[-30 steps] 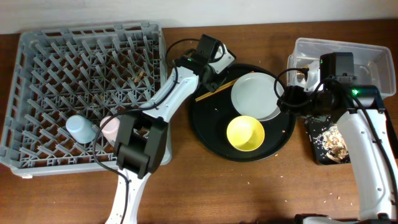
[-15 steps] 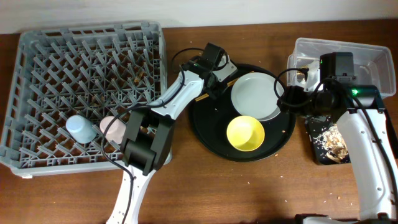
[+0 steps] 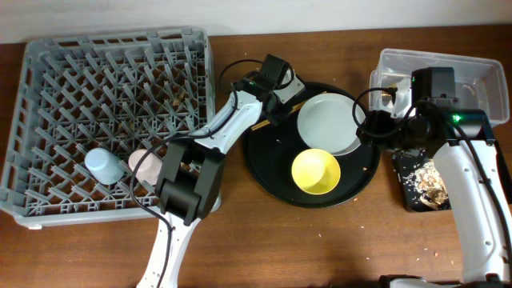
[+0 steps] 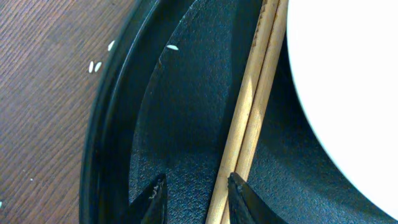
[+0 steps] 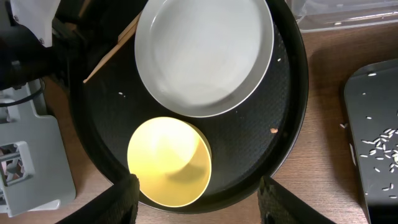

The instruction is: Sort waste into correct bins and load items into the dishwasher rack

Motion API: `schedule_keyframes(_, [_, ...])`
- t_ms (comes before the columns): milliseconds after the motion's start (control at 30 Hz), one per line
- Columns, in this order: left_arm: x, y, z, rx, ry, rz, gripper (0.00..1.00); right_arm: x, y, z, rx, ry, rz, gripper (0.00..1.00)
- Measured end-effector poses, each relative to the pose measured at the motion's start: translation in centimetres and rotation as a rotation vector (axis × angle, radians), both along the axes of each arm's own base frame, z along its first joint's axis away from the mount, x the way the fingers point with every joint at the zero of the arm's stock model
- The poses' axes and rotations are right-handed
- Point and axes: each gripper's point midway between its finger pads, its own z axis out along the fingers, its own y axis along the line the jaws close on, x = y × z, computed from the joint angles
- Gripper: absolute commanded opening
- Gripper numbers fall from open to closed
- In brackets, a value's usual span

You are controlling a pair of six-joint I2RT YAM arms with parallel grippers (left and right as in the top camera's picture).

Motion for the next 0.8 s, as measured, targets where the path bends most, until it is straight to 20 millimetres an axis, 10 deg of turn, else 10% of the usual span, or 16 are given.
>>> schedule_keyframes(100, [-0.3, 0.2, -0.8, 0.014, 0.024, 0.000, 0.26, 0.0, 0.0, 0.0, 0.000, 0.000, 0.000, 0.63])
schedule_keyframes(167, [-0.6, 0.3, -1.0, 0.022, 0.040, 0.000, 0.00, 0.0, 0.0, 0.0, 0.000, 0.000, 0.000, 0.63])
schedule_keyframes(400, [-3.3, 1.6, 0.0, 0.064, 0.232, 0.124, 0.00, 0.0, 0.0, 0.0, 0.000, 0.001, -0.001, 0.63])
schedule_keyframes(533, [-4.2, 2.6, 9.8, 0.042, 0.265, 0.224, 0.00, 0.0, 0.0, -0.1, 0.000, 0.002, 0.000, 0.63])
schedule_keyframes(633, [-4.1, 8.9, 16.1, 0.014, 0.260, 0.513, 0.00, -0.1, 0.0, -0.2, 0.000, 0.008, 0.000, 0.63])
schedule_keyframes(800, [-1.3, 20.5, 15.1, 0.007, 0.311, 0.915, 0.00, -0.2, 0.0, -0.2, 0.001, 0.015, -0.001, 0.63])
